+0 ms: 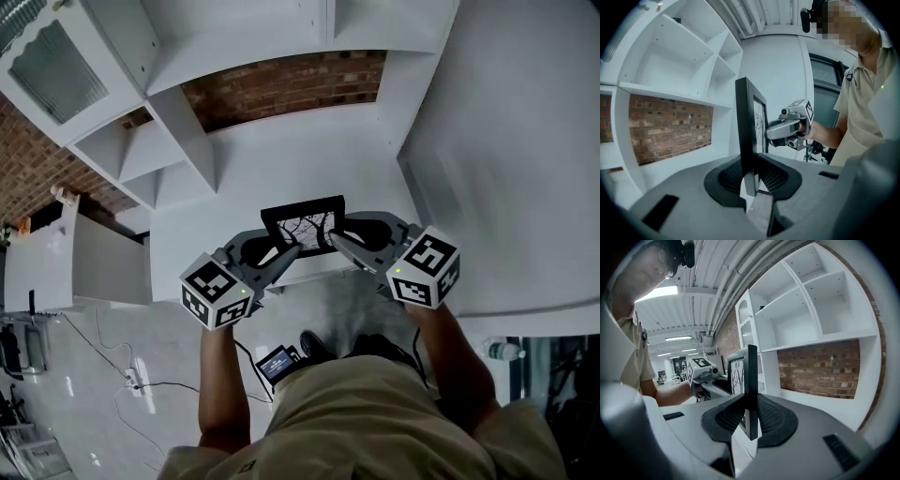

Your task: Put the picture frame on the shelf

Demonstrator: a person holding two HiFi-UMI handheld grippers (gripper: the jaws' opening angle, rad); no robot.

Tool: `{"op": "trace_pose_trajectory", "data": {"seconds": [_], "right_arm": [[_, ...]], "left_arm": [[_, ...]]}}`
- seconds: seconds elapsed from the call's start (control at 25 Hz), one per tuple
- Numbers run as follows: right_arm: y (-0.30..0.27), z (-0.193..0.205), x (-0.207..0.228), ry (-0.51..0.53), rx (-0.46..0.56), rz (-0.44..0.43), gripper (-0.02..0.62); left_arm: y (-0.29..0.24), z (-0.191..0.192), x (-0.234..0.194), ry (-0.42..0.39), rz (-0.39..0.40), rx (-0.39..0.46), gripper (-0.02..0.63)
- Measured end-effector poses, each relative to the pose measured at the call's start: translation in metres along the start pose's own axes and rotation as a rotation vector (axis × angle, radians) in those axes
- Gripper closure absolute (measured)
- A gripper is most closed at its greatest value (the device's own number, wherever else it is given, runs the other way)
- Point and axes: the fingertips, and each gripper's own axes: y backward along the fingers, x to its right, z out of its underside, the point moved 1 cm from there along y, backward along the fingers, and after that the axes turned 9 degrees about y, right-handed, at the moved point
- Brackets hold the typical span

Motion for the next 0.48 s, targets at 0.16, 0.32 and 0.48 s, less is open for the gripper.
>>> {"op": "trace_pose_trajectory", "data": {"seconds": [0.16,0.32,0.48], "right_arm": [[-0.024,0.0,0.014,-0.006,-0.009,-0.022,0.523],[-0.043,0.001,0.037,-0.021,-0.011,-0.059,0.523],[-0.062,0.0,0.065,-0.033,0.0,-0.111,0.523]], "left_arm": [[0.001,0.0,-0.025,0.022,-0.017,-0.001,0.528],[-0.007,-0.004,-0.052,0.054,-0.047,-0.01,0.528],[-0.018,-0.011,-0.077,0.089,-0.093,-0.024,0.528]]}}
